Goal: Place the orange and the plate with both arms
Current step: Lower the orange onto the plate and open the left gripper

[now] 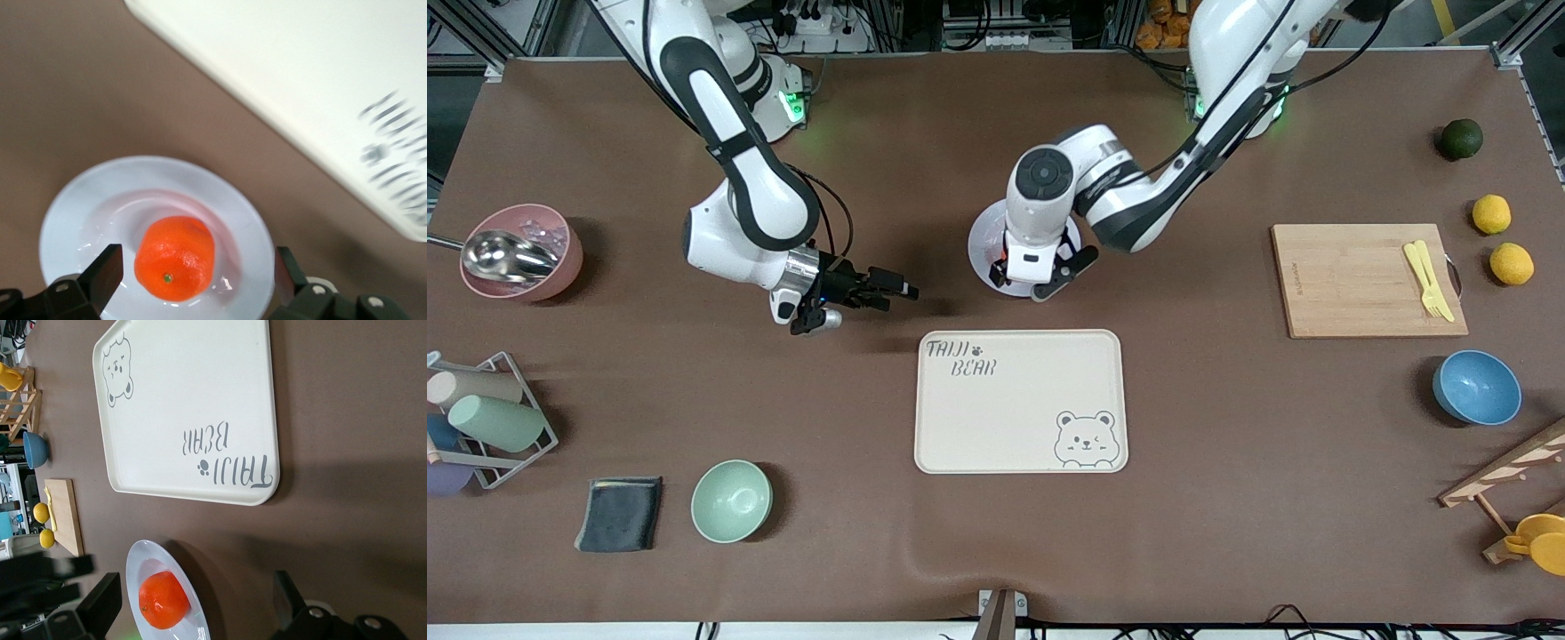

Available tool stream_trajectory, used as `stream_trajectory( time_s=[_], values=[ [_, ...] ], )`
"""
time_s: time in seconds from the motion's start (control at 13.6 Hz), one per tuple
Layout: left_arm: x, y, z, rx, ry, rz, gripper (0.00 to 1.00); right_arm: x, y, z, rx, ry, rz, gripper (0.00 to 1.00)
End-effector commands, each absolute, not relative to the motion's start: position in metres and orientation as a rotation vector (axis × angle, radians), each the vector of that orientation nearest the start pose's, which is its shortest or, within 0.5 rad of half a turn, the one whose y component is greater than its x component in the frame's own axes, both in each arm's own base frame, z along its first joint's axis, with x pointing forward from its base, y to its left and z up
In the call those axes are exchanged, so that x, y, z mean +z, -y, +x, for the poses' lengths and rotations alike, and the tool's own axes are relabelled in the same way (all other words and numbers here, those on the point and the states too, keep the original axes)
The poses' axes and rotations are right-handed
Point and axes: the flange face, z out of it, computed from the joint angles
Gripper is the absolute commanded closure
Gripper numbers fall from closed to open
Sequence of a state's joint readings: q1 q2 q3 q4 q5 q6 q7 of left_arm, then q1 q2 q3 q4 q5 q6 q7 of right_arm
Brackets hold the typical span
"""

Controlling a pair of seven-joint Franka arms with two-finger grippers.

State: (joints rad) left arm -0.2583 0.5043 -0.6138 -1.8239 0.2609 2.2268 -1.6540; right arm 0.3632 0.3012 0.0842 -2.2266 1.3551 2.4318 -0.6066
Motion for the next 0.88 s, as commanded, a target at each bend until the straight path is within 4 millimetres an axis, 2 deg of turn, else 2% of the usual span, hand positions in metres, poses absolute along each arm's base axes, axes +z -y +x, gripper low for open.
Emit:
stream_trajectory(
  time_s=[0.0, 0.15, 0.22, 0.37, 0.59, 0.81],
  values=[
    [0.366, 0.435, 0.459, -0.091, 1.131, -2.977, 0.00, 0.228, -0.246, 0.465, 0.015, -0.102, -2.296, 0.07],
    [0.397, 0.407, 0.484, -0.169, 1.133, -2.998, 0.00, 0.219, -0.261, 0.447, -0.044, -0.117, -2.265, 0.12],
    [0.413, 0.391, 0.496, -0.210, 1.119, -3.008, 0.00, 0.218, -0.279, 0.435, -0.047, -0.126, -2.263, 0.14],
    [0.441, 0.352, 0.529, -0.233, 1.109, -3.012, 0.00, 0.216, -0.296, 0.419, -0.073, -0.153, -2.300, 0.18],
    [0.479, 0.302, 0.569, -0.218, 0.989, -3.019, 0.00, 0.211, -0.306, 0.408, -0.068, -0.178, -2.295, 0.21],
    [0.505, 0.235, 0.601, -0.275, 0.951, -3.034, 0.00, 0.198, -0.313, 0.397, -0.070, -0.153, -2.342, 0.23]
  ],
)
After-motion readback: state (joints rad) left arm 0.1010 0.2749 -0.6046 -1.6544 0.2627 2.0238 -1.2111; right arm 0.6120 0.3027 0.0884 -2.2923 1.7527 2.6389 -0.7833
